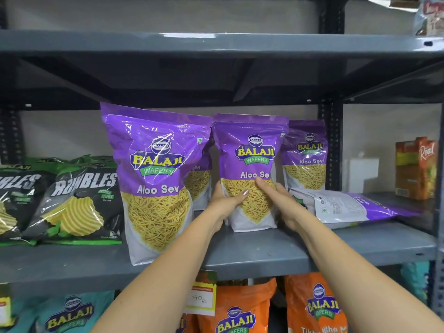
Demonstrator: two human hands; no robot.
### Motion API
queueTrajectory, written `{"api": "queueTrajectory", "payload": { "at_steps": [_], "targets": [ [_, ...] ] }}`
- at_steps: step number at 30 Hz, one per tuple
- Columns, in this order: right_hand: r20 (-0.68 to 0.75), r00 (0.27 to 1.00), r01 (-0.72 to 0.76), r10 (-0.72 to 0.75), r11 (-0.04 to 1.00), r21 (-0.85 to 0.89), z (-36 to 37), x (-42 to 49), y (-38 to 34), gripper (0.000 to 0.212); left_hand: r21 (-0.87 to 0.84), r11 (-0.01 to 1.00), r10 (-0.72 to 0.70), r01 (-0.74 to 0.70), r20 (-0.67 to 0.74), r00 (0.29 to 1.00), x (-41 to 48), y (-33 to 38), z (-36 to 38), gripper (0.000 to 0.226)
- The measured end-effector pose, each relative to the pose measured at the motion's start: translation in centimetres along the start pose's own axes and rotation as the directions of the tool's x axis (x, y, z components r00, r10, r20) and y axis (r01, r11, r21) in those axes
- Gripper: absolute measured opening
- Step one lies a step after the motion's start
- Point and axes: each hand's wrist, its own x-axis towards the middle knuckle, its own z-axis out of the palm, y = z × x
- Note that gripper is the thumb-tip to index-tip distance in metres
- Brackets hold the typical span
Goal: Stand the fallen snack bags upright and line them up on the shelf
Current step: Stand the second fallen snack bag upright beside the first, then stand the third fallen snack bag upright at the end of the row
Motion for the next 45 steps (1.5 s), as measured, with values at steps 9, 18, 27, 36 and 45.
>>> {"api": "queueTrajectory", "payload": {
  "at_steps": [9,18,27,36,45],
  "targets": [
    [-0.051,0.998,0.023,-0.026,0.998,-0.058,0.8,-3.3,-0.7,0.088,0.041,0.998,0.046,-0.047,0.031,0.998,-4.2,1.4,-0.5,0.056],
    [-0.043,0.999,0.007,-0.009,0.999,-0.040,1.4,-7.9,-2.6,0.087,0.061,0.995,0.072,-0.075,0.052,0.996,-7.2,2.1,-0.7,0.055],
    [-0.150,0.988,-0.063,0.047,0.993,-0.105,1.5,-10.7,-3.3,0.081,0.397,0.914,0.208,-0.081,-0.289,0.934,-9.3,1.3,2.2,0.092],
    [-0.475,0.844,-0.110,0.249,0.947,0.302,-8.0,-11.1,-1.0,0.031,0.522,0.498,0.605,-0.692,0.363,0.709,-10.1,5.1,11.6,0.054],
    [-0.428,0.823,-0.183,0.373,0.888,0.423,-11.0,-8.9,-2.1,0.021,0.862,0.480,-0.063,-0.162,0.218,0.974,2.7,5.8,18.7,0.044]
  ]
}}
